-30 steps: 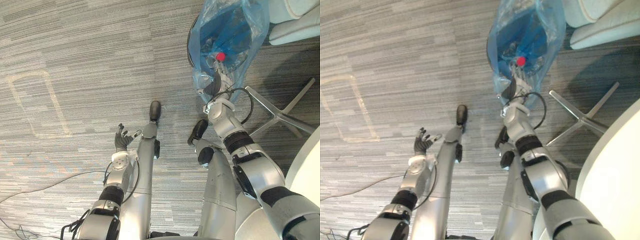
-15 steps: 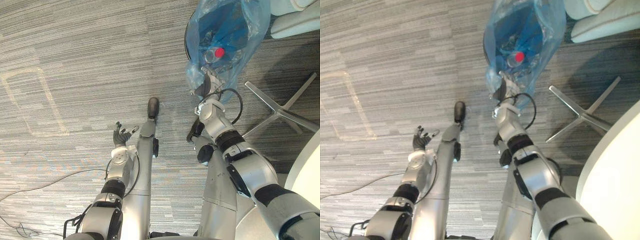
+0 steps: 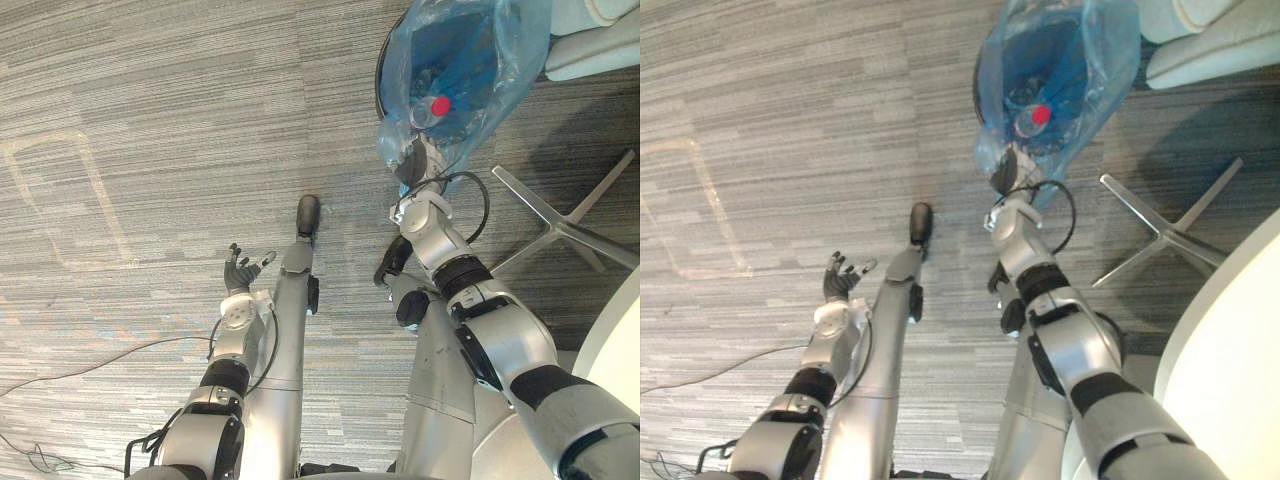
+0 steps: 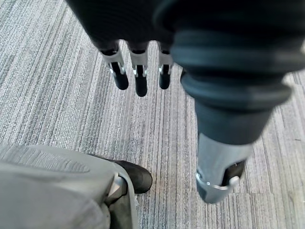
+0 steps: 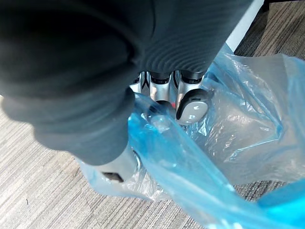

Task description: Gather rubbish on tea table into small bin, then transfer packed bag to large trash can.

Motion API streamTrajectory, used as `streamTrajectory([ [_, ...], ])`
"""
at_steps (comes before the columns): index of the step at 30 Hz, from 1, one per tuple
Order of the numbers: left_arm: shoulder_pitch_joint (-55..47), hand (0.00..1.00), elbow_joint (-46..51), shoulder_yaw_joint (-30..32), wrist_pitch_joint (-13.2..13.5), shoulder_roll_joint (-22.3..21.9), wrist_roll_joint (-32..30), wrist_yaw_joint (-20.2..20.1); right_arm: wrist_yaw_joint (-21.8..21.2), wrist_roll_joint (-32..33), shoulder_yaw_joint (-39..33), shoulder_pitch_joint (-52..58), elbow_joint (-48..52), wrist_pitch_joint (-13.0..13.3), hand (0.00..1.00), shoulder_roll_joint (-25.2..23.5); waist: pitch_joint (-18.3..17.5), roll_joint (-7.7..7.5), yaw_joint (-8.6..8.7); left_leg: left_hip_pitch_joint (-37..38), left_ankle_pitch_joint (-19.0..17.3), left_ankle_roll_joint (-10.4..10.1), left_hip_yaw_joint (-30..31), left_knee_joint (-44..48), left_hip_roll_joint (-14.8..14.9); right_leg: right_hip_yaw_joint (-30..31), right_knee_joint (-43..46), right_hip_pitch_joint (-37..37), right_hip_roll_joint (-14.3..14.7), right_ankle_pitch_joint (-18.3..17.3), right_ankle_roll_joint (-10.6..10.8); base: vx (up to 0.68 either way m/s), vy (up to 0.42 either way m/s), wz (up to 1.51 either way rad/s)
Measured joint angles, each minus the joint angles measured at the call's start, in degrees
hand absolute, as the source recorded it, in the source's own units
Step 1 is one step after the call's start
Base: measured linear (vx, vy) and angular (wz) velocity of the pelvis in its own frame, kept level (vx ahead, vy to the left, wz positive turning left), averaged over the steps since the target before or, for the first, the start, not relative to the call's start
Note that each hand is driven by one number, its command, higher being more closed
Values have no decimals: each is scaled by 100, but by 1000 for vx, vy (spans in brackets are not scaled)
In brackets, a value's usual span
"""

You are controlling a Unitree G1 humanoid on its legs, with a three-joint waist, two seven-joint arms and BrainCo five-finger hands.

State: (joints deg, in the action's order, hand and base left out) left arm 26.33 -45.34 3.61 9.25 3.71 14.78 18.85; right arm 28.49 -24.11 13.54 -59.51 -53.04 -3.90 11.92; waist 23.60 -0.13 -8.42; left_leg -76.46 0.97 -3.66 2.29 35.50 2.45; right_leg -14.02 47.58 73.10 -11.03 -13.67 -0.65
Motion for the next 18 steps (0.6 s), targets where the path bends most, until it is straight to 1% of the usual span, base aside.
streamTrajectory([
  [4, -27, 0, -25, 50, -32, -2, -4, -3, 1, 133, 5, 164, 439, 71, 100, -4, 11, 1, 7, 89, -1, 1, -4, 48, 34, 0, -15, -102, 24, 8, 2, -53, -3, -8],
  [5, -53, 0, -24, 49, -57, 7, -4, -4, 6, 176, 7, 196, 522, 104, 100, -17, 12, 0, 3, 146, -12, 10, -29, 31, 63, -2, -96, -176, 55, 37, -22, -58, -2, -22],
  [7, -128, 0, -35, 42, -116, 17, -13, -10, 6, 187, 12, 276, 645, 117, 100, -59, 19, 1, 3, 323, -33, 53, -77, -117, 124, 6, -294, -351, 124, 120, 1, -44, 4, -25],
  [11, -423, 0, -43, -12, -181, -6, -164, -23, 2, 430, 14, 653, 1098, 160, 100, -79, 28, -4, 6, 900, 12, 116, -238, -485, 206, 61, -720, -892, 203, 286, 24, -16, 5, -17],
  [12, -520, 0, -45, -26, -242, -2, -239, -28, -3, 477, 14, 802, 1267, 180, 100, -76, 28, -4, 16, 1094, 19, 115, -277, -580, 213, 68, -831, -1071, 210, 347, -28, 2, 6, -10],
  [14, -620, 0, -85, -28, -278, -4, -293, -34, -37, 654, 13, 994, 1519, 193, 100, -82, 26, -8, 33, 1352, 37, 88, -329, -679, 217, 84, -968, -1312, 223, 380, -23, 14, 8, -8],
  [15, -700, 0, -105, -27, -319, -6, -372, -38, -53, 799, 13, 1151, 1707, 261, 100, -94, 25, -8, 57, 1530, 37, 88, -344, -751, 221, 89, -1061, -1496, 240, 391, -13, 24, 9, -7],
  [18, -759, 0, -180, -26, -404, -6, -473, -53, -152, 1054, -32, 1486, 2012, 353, 100, -158, 23, -12, 90, 1907, 34, 89, -377, -879, 229, 89, -1238, -1889, 265, 396, -6, 35, 13, -4],
])
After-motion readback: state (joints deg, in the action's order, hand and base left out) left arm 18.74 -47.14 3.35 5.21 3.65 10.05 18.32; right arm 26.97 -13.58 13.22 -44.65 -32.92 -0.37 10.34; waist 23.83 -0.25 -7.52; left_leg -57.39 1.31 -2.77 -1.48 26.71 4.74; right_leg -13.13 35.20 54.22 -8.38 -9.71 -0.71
